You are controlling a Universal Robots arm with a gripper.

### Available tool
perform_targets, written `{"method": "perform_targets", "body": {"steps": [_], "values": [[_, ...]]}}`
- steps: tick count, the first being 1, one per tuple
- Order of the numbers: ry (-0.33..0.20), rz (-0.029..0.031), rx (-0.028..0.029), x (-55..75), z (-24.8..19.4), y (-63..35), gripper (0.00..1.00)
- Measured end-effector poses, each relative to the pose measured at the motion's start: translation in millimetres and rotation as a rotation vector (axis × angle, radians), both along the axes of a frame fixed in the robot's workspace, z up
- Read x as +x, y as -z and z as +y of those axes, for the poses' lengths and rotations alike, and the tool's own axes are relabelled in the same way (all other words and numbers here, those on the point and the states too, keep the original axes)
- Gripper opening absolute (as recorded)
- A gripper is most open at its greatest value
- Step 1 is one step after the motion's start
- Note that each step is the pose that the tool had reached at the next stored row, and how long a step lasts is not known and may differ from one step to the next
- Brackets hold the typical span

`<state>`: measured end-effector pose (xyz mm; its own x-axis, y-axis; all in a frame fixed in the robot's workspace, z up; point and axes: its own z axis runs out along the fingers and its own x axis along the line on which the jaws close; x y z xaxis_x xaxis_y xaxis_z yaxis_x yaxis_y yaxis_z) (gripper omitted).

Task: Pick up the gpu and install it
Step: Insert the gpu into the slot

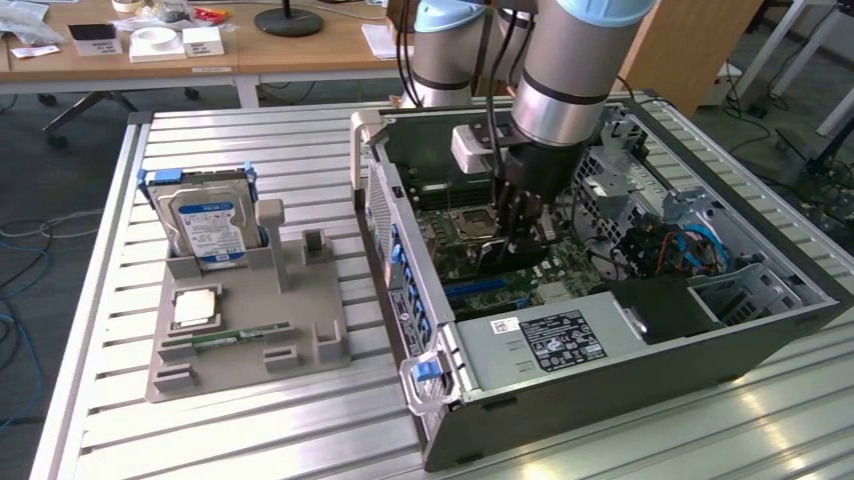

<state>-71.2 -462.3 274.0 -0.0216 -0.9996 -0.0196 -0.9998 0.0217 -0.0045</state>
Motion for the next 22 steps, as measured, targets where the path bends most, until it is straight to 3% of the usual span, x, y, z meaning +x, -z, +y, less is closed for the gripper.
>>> {"method": "perform_targets", "body": {"steps": [9, 22], "values": [[0.033, -0.0001, 0.0003, -2.4, 0.0, 1.0, 0.27], [0.037, -0.0012, 0.0002, -8.8, 0.0, 6.5, 0.27]]}}
